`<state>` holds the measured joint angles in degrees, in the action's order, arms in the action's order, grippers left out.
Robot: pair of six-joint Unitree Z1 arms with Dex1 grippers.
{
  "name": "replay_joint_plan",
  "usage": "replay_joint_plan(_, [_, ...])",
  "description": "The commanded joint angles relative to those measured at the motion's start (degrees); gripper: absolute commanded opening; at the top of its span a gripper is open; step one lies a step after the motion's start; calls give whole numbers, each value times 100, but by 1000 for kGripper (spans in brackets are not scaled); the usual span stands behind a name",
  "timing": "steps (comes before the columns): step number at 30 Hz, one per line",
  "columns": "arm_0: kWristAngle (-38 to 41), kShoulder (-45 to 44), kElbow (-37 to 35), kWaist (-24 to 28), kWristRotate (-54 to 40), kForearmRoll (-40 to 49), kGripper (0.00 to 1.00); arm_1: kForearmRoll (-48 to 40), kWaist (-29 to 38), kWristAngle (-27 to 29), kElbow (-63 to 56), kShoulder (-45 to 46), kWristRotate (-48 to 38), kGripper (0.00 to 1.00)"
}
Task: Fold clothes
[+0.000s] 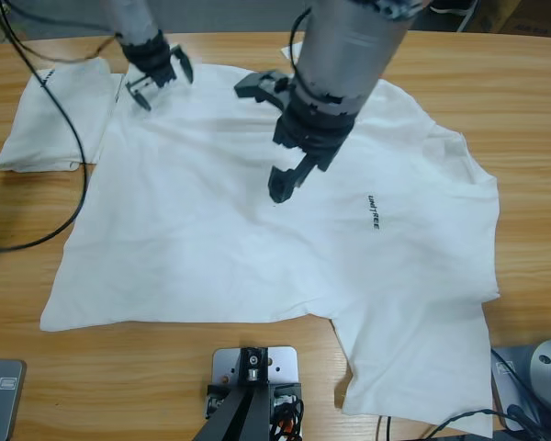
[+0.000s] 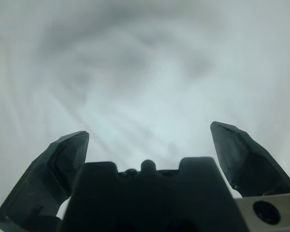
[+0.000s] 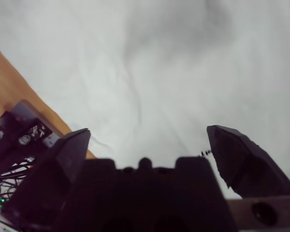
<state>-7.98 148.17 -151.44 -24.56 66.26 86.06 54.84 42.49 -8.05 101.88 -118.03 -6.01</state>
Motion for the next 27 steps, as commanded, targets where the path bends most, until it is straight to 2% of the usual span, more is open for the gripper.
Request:
replay_joint_plan(1, [-415, -1602, -1411, -592, -2747, 930, 1000, -229, -312, 226, -1532, 1720, -1236, 1000])
replay_joint_plan(4, [-218, -2349, -115, -595, -3290, 912, 1000, -902, -313, 297, -2902, 2427, -2202, 1000])
replay_joint_plan(9, [-132, -3829, 2112, -868, -3401, 721, 1000, -1064, -312, 218, -4090, 3369, -3630, 1000])
replay_joint_plan(14, [230, -5320, 5123, -994, -2836, -564, 1000, -1062, -312, 186, -5147, 4235, -5094, 1000])
replay_joint_plan(19, [503, -6308, 7528, -1279, -2184, -1529, 1000, -1032, -294, 168, -5931, 4643, -6240, 1000])
replay_joint_plan(23, [622, -6445, 8856, -1367, -1910, -2215, 1000, -1111, -159, 37, -6398, 4840, -6935, 1000])
replay_joint_plan(27, [608, -6004, 9089, -1367, -2260, -2322, 1000, -1093, 738, 98, -6444, 4900, -8126, 1000])
